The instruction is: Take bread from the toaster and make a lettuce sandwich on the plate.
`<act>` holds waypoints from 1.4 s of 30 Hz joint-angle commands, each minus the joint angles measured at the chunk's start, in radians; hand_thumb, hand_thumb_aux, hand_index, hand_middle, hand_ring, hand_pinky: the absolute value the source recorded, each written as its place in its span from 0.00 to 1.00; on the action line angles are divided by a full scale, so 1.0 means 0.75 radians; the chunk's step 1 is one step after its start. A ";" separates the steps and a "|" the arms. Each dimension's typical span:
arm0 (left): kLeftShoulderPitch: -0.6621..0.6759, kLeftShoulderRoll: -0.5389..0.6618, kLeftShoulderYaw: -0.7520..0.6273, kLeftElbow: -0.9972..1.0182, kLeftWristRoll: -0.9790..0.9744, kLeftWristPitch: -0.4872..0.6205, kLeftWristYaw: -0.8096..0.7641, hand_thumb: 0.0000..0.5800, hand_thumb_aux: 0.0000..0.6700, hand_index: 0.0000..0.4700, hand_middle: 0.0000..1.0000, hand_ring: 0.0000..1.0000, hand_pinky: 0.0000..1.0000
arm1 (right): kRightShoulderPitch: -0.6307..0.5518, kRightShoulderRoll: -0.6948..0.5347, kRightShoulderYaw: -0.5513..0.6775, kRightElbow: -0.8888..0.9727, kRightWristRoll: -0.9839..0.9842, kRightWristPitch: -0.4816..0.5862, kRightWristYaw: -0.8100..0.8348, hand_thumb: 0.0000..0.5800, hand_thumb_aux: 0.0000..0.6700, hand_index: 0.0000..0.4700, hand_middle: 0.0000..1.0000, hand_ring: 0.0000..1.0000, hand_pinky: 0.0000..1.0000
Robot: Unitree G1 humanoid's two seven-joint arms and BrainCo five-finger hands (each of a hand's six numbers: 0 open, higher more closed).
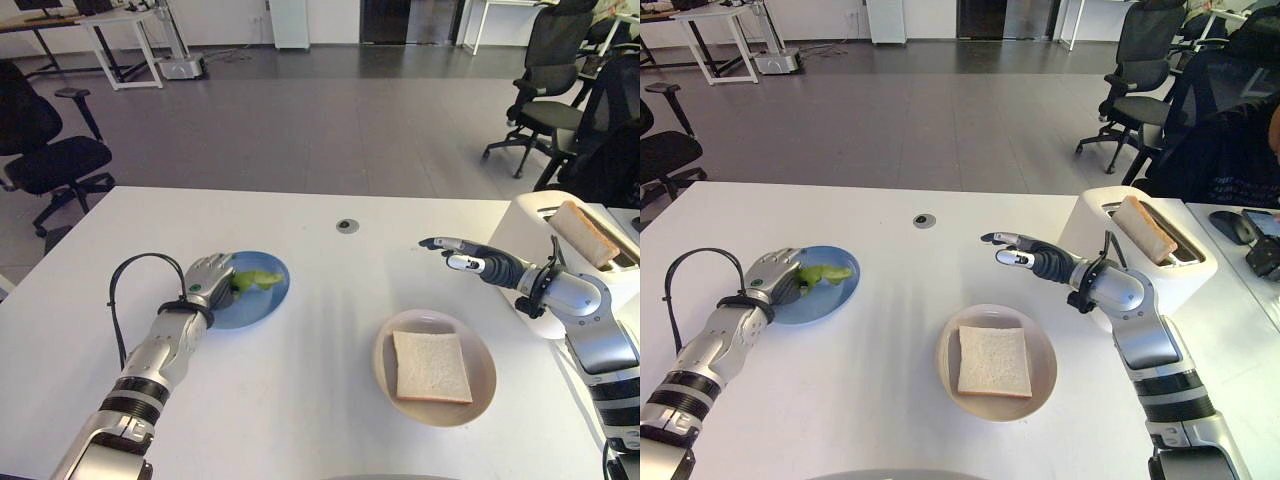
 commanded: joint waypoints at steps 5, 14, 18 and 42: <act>0.009 -0.063 0.000 -0.420 -0.141 -0.133 -0.079 1.00 1.00 1.00 0.00 0.00 0.00 | -0.028 0.016 -0.007 0.046 -0.037 -0.001 -0.016 0.00 0.00 0.00 0.00 0.00 0.00; -0.152 -0.546 -0.489 -0.291 -0.040 -0.276 -0.216 1.00 1.00 1.00 0.00 0.00 0.00 | -0.059 0.032 -0.102 0.080 -0.044 0.009 -0.131 0.00 0.00 0.00 0.00 0.00 0.00; -0.249 -0.697 -0.606 -0.109 0.026 -0.299 -0.175 1.00 1.00 1.00 0.00 0.00 0.00 | -0.052 0.034 -0.110 0.079 -0.043 0.007 -0.138 0.00 0.00 0.00 0.00 0.00 0.00; -0.260 -0.574 -0.618 -0.273 0.079 -0.329 -0.262 0.00 0.00 0.00 0.00 0.00 0.00 | -0.057 0.056 -0.086 0.104 -0.067 0.001 -0.146 0.00 0.00 0.00 0.00 0.00 0.00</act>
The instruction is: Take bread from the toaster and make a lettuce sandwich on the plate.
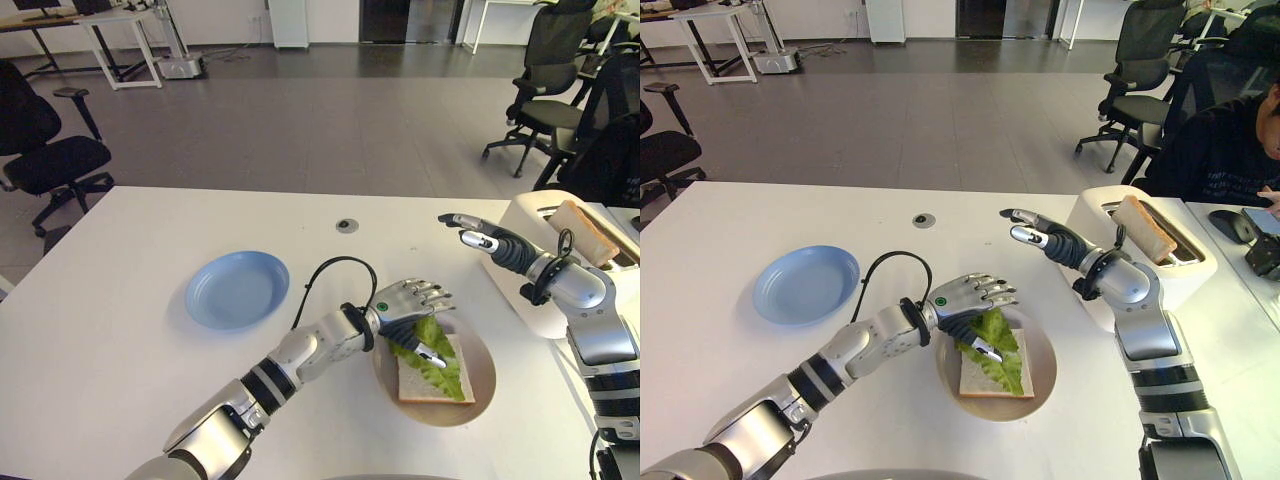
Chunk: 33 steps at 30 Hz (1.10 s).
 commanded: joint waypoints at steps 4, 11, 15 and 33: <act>0.086 -0.025 0.139 -0.048 -0.296 -0.034 -0.077 0.00 0.00 0.00 0.00 0.00 0.00 | -0.042 -0.001 -0.037 0.031 -0.055 -0.021 -0.080 0.00 0.00 0.00 0.00 0.00 0.00; 0.113 -0.008 0.546 -0.032 -0.798 -0.007 -0.101 0.00 0.00 0.00 0.00 0.00 0.00 | -0.166 -0.228 -0.101 0.202 -0.700 0.094 -0.710 0.00 0.00 0.00 0.00 0.00 0.00; 0.126 0.018 0.579 -0.022 -0.804 -0.013 -0.110 0.00 0.00 0.00 0.00 0.00 0.00 | -0.133 -0.313 -0.110 0.238 -0.838 0.244 -0.734 0.00 0.00 0.00 0.00 0.00 0.00; 0.151 0.013 0.538 0.003 -0.734 -0.019 -0.114 0.00 0.00 0.00 0.00 0.00 0.00 | -0.077 -0.307 -0.084 0.231 -0.778 0.398 -0.519 1.00 1.00 1.00 0.00 0.00 0.00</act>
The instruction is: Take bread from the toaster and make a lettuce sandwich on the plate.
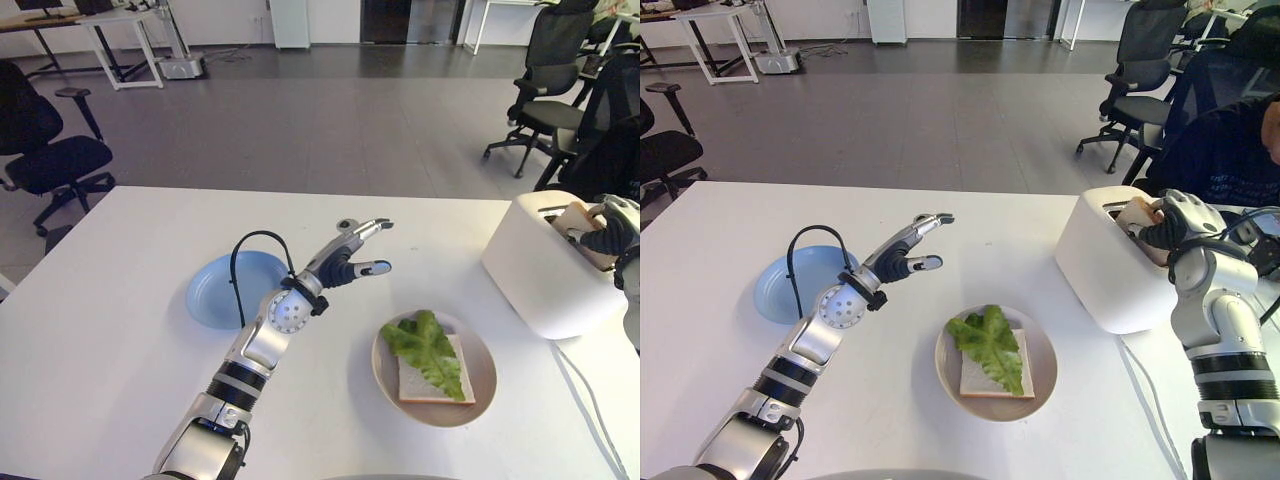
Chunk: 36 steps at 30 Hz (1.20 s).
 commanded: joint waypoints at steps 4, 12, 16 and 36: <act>0.022 0.006 -0.017 0.023 0.029 -0.003 -0.004 0.00 0.00 0.00 0.00 0.00 0.00 | -0.083 0.005 -0.108 -0.080 -0.005 -0.101 -0.306 1.00 1.00 1.00 0.00 0.00 0.00; 0.029 0.004 -0.008 0.023 0.033 0.000 -0.006 0.00 0.00 0.00 0.00 0.00 0.00 | -0.140 0.066 -0.148 -0.264 0.492 -0.502 -0.077 1.00 1.00 1.00 0.00 0.00 0.00; 0.033 0.014 0.001 0.029 0.030 -0.004 -0.007 0.00 0.00 0.00 0.00 0.00 0.00 | 0.007 0.036 0.035 -0.403 0.815 -0.482 0.459 1.00 1.00 1.00 0.00 0.00 0.00; 0.057 0.016 0.005 0.005 0.036 0.004 -0.020 0.00 0.00 0.00 0.00 0.00 0.00 | 0.104 0.163 0.327 -0.310 0.987 -0.261 1.008 1.00 1.00 1.00 0.00 0.00 0.00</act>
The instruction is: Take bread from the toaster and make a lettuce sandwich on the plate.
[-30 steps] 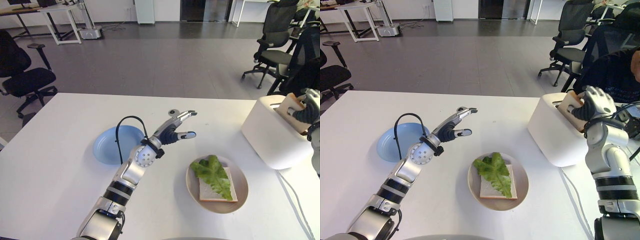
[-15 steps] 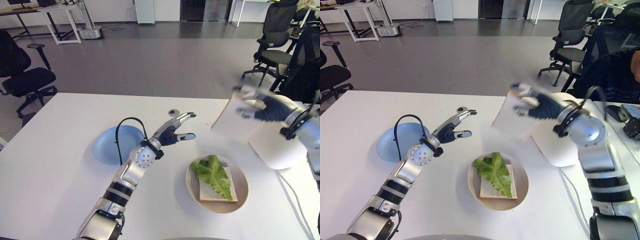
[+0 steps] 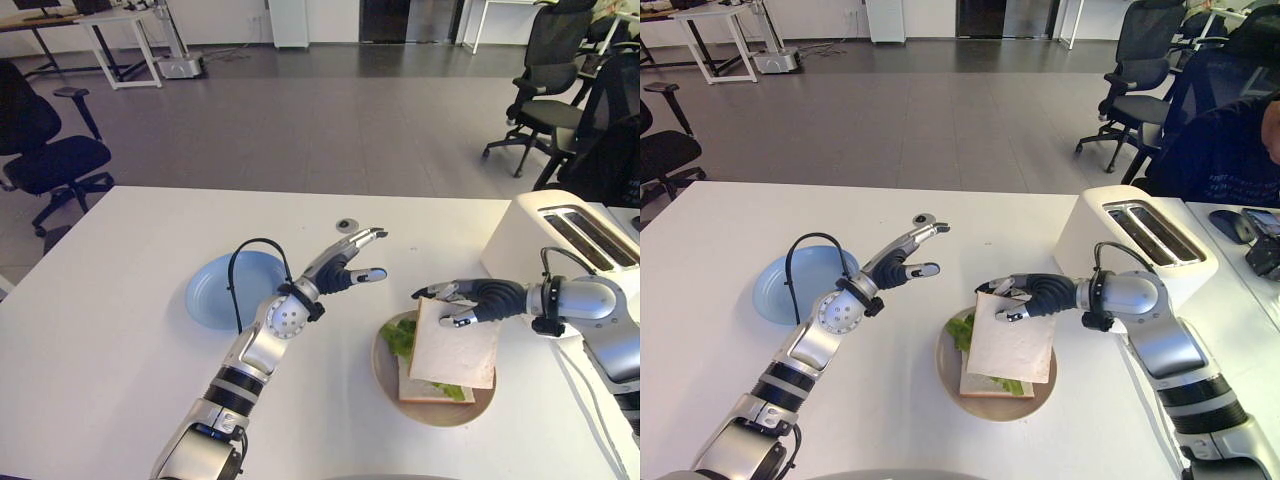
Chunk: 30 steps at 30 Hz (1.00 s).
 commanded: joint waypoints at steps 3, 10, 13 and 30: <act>0.018 0.007 -0.017 -0.026 0.002 0.005 -0.033 0.00 0.00 0.00 0.00 0.00 0.00 | -0.069 0.134 0.155 0.272 -0.170 -0.122 -0.036 1.00 1.00 1.00 0.00 0.00 0.00; 0.084 -0.041 -0.133 -0.208 -0.302 -0.129 -0.310 0.00 0.00 0.00 0.00 0.00 0.00 | -0.065 0.223 0.212 0.425 -0.189 -0.215 -0.014 1.00 1.00 1.00 0.00 0.00 0.00; 0.146 -0.072 -0.248 -0.307 -0.504 -0.157 -0.487 0.00 0.00 0.00 0.00 0.00 0.00 | -0.063 0.228 0.204 0.434 -0.177 -0.227 -0.008 1.00 1.00 1.00 0.00 0.00 0.00; 0.107 -0.093 -0.473 0.401 -0.286 -0.141 -0.681 0.00 0.00 0.00 0.00 0.00 0.00 | -0.041 0.243 0.116 0.376 -0.100 -0.217 -0.014 1.00 1.00 1.00 0.00 0.00 0.00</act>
